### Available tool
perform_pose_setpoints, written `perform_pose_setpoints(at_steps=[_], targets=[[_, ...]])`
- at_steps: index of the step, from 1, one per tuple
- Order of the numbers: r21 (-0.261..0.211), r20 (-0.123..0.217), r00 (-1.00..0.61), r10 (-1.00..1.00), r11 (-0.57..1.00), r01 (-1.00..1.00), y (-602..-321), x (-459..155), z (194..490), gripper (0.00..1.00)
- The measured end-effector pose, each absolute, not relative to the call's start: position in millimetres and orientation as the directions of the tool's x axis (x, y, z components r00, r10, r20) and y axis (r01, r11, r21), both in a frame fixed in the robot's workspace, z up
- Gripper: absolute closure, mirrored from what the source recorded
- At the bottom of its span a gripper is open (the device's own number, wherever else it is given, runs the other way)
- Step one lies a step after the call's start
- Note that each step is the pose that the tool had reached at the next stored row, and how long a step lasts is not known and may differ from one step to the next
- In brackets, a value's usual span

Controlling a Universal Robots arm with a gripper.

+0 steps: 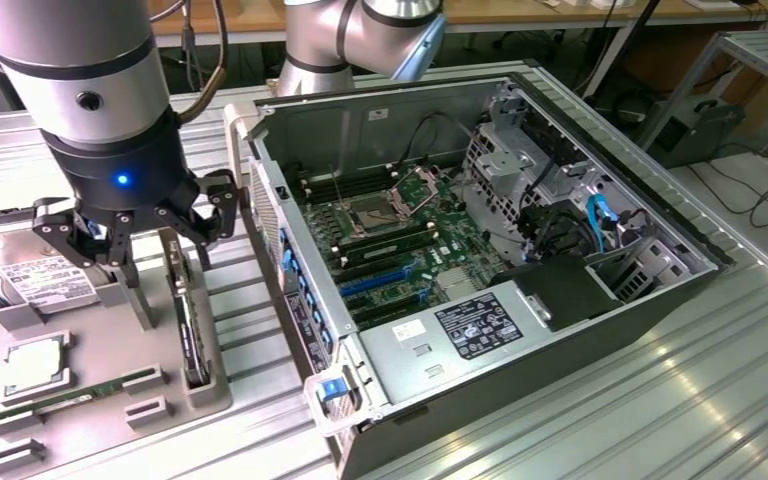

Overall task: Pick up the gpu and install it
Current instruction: 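Pick up the gpu and move the gpu toward the slot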

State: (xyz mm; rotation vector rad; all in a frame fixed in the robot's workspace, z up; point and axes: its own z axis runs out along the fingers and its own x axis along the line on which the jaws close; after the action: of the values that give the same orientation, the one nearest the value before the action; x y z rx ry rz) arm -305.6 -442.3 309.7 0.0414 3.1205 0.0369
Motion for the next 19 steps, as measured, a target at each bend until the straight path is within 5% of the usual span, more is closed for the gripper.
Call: perform_pose_setpoints(at_steps=[19], targets=[[0.024,-0.02,-1.0,0.019,1.0,0.019,-444.7,-305.6,286.5,0.34]])
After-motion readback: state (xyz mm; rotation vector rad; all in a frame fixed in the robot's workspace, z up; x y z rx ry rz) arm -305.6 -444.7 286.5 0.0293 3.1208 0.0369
